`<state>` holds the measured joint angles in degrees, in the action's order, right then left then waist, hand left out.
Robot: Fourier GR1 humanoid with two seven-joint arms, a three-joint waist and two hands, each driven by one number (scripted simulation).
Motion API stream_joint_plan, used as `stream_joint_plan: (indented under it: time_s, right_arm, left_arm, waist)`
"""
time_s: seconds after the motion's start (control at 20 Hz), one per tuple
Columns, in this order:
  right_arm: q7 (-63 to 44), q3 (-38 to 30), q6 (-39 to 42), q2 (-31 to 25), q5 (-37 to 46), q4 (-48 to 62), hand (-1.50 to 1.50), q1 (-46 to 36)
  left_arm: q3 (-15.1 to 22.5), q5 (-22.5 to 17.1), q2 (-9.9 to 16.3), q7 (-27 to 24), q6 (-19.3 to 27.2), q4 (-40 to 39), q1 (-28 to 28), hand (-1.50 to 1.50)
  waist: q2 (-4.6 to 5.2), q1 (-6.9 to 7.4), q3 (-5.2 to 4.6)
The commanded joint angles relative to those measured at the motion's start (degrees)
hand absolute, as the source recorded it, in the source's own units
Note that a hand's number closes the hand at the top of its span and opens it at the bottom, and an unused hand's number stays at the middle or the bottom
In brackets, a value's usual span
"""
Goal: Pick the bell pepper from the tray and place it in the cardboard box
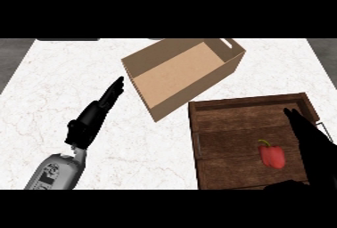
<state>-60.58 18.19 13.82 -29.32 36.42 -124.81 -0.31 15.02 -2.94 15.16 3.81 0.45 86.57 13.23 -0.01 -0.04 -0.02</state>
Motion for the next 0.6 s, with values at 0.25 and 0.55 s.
stream_joint_plan:
  time_s: [0.25,0.55]
  right_arm:
    - [-1.8,-0.2,4.1,4.2,3.8,4.6,-1.50,-0.2]
    - [3.3,-4.7,6.0,4.7,2.4,7.2,-1.50,1.6]
  left_arm:
    - [-1.2,2.9,-3.1,0.6,-0.8,-2.2,1.3,0.00]
    - [-2.2,4.1,-3.3,-0.9,-2.7,-0.8,-1.6,0.00]
  waist:
    - [0.02,-0.08,0.01]
    - [0.01,-0.14,0.02]
